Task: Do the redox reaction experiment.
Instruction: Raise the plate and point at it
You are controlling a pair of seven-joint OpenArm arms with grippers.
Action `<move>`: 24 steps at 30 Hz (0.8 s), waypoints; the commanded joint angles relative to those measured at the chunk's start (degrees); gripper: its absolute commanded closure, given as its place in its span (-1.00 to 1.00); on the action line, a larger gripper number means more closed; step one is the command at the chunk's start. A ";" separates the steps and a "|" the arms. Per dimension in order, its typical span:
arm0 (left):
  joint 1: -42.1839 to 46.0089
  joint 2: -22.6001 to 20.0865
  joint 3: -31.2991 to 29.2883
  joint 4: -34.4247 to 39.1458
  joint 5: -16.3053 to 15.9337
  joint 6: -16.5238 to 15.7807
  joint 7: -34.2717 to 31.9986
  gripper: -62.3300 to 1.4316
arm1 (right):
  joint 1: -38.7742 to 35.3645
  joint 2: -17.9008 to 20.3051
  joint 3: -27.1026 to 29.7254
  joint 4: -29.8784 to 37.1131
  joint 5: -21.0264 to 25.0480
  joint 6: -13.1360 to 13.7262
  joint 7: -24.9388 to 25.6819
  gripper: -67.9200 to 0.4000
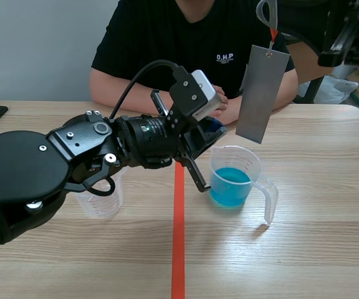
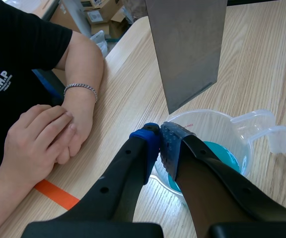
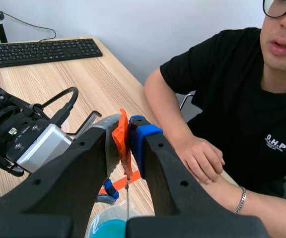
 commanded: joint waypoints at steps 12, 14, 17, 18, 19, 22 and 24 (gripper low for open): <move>-0.96 0.57 -0.09 0.59 -0.57 0.13 -0.44 0.81 | 0.83 0.76 0.92 0.52 0.85 0.39 1.05 0.94; -0.96 0.57 -0.09 0.59 -0.57 0.13 -0.44 0.81 | 0.83 0.76 0.92 0.52 0.85 0.39 1.05 0.94; -0.94 0.39 -0.09 0.59 -0.57 0.11 -0.44 0.81 | 0.83 0.76 0.92 0.52 0.85 0.39 1.05 0.94; -0.94 0.20 -0.09 0.59 -0.57 0.11 -0.46 0.81 | 0.83 0.76 0.92 0.52 0.85 0.39 1.05 0.94; -0.87 -0.11 -0.09 0.61 -0.59 0.11 -0.59 0.81 | 0.83 0.76 0.92 0.52 0.87 0.39 1.05 0.94; -0.55 -1.64 -0.09 0.68 -0.85 0.09 -1.01 0.81 | 0.83 0.76 0.92 0.52 0.87 0.39 1.05 0.94; -0.02 -3.30 -0.09 1.18 -1.36 0.11 -1.01 0.81 | 0.83 0.76 0.92 0.52 0.87 0.39 1.05 0.94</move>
